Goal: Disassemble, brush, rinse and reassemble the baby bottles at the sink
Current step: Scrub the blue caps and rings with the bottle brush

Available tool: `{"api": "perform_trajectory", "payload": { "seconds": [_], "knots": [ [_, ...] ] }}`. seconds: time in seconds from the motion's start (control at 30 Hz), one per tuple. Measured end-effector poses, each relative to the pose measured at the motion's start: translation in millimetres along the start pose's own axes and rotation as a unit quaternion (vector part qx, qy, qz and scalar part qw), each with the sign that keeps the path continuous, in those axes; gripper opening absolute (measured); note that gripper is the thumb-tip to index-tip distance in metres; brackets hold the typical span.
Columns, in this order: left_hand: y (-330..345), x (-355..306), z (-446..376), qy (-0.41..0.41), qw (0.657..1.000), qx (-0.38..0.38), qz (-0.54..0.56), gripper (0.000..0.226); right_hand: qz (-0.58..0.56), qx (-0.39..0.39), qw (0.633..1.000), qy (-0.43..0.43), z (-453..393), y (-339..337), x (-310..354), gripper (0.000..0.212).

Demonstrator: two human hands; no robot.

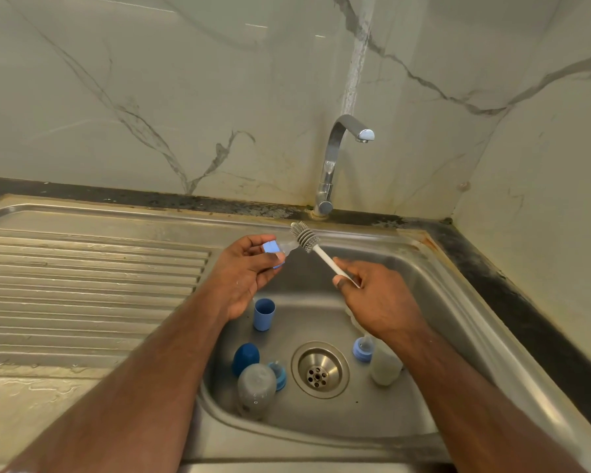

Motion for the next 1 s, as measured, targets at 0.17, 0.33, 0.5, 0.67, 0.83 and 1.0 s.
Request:
{"api": "perform_trajectory", "payload": {
  "seconds": [0.17,0.33,0.5,0.67,0.83,1.0],
  "knots": [
    [1.1,-1.5,0.6,0.011,1.0,0.007,-0.007,0.037,-0.003,0.015,1.0,-0.02,2.2,2.3,6.4,0.043],
    [-3.5,-1.4,-3.6,0.013,1.0,0.009,0.02,0.032,-0.027,0.026,0.999,-0.029,2.3,11.1,12.5,0.042],
    [-4.5,0.0,-4.1,0.005,1.0,0.01,0.019,0.032,-0.034,-0.007,0.999,-0.002,-2.4,-0.5,1.3,0.039],
    [-2.9,0.8,-3.6,0.004,1.0,0.025,-0.012,0.038,-0.046,0.011,0.999,-0.01,-1.0,4.1,1.4,0.04],
    [-0.6,2.5,-3.3,0.003,0.999,0.044,-0.023,0.039,-0.027,0.032,0.999,-0.011,-2.9,12.2,-1.9,0.04],
    [-0.1,2.6,-3.4,-0.001,0.999,0.041,-0.008,0.039,-0.041,0.006,0.999,-0.006,-5.8,7.2,-4.5,0.04]
  ]
}}
Point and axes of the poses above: each hand's wrist, its own z-axis away from the middle knuckle, its own y-axis out of the palm, x = y × z, the point moved 6 cm from there along -z, towards the middle knuckle, and after that the axes turned 13 degrees about z, right-handed, at the moved point
